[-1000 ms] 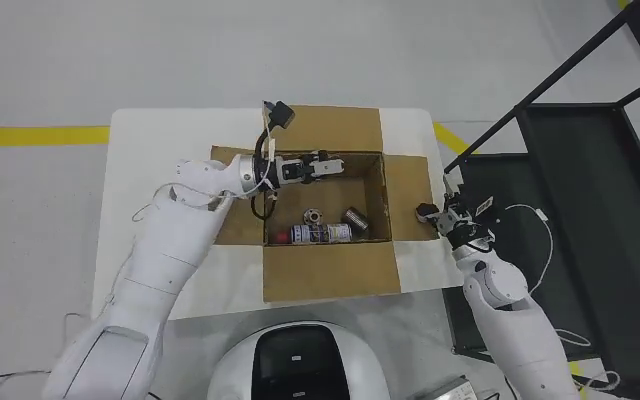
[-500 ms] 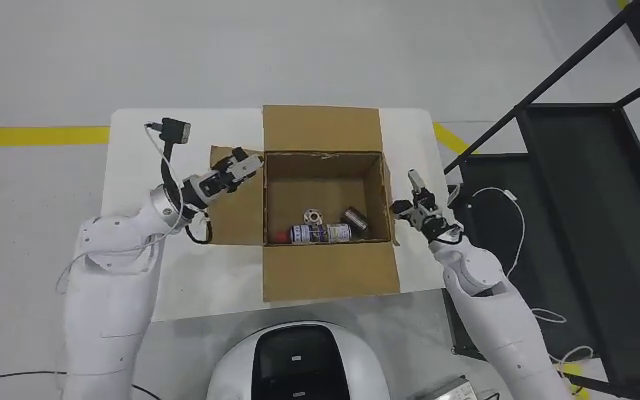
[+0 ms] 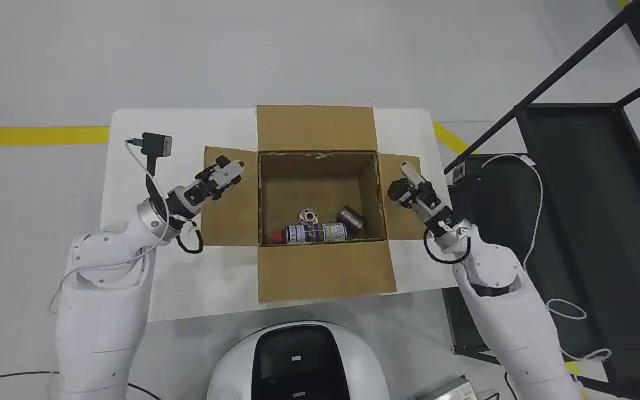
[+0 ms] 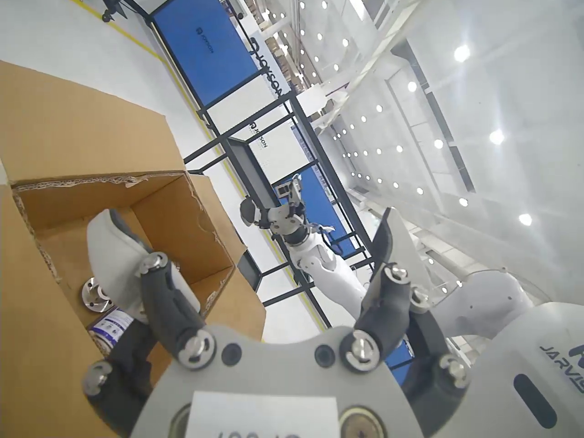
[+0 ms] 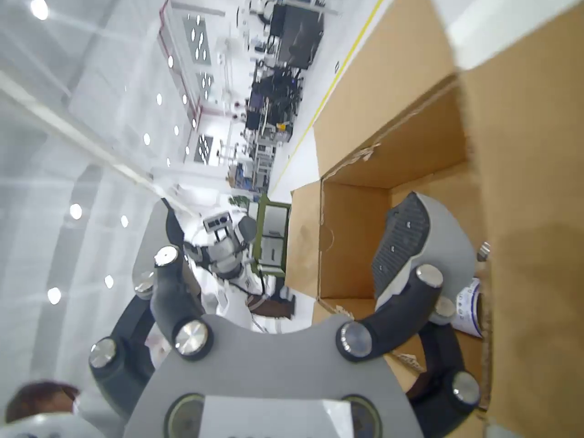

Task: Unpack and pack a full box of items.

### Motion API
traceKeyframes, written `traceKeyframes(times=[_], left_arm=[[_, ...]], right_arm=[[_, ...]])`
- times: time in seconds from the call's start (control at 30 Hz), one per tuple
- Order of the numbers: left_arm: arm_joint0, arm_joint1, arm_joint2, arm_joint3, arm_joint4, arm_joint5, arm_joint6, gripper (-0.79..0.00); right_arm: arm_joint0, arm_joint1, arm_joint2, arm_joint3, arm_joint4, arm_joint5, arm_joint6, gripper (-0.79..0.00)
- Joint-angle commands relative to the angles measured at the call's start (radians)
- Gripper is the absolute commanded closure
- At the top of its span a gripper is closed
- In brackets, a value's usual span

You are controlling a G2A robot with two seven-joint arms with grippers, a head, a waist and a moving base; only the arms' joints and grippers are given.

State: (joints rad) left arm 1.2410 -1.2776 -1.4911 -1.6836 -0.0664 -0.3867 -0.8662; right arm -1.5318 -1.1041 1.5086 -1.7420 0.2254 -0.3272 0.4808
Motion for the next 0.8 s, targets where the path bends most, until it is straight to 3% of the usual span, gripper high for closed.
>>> traceKeyframes(times=[0.0, 0.07, 0.23, 0.5, 0.77], left_arm=[[0.0, 0.0, 0.0, 0.0, 0.0, 0.0, 0.0, -0.785], [0.0, 0.0, 0.0, 0.0, 0.0, 0.0, 0.0, -0.785], [0.0, 0.0, 0.0, 0.0, 0.0, 0.0, 0.0, -0.785], [0.009, 0.001, 0.002, -0.01, 0.006, 0.012, 0.021, -0.785], [0.08, 0.018, -0.106, -0.03, -0.003, -0.001, 0.105, -0.785]], right_arm=[[0.002, 0.005, -0.004, -0.06, -0.137, 0.006, 0.029, -0.785], [0.01, 0.009, -0.021, -0.114, -0.304, 0.047, 0.044, -0.785], [0.05, 0.012, -0.09, -0.215, -0.552, 0.16, 0.099, -0.785], [0.062, 0.011, -0.114, -0.223, -0.553, 0.191, 0.133, -0.785], [0.072, 0.015, -0.112, -0.214, -0.593, 0.187, 0.161, -0.785]])
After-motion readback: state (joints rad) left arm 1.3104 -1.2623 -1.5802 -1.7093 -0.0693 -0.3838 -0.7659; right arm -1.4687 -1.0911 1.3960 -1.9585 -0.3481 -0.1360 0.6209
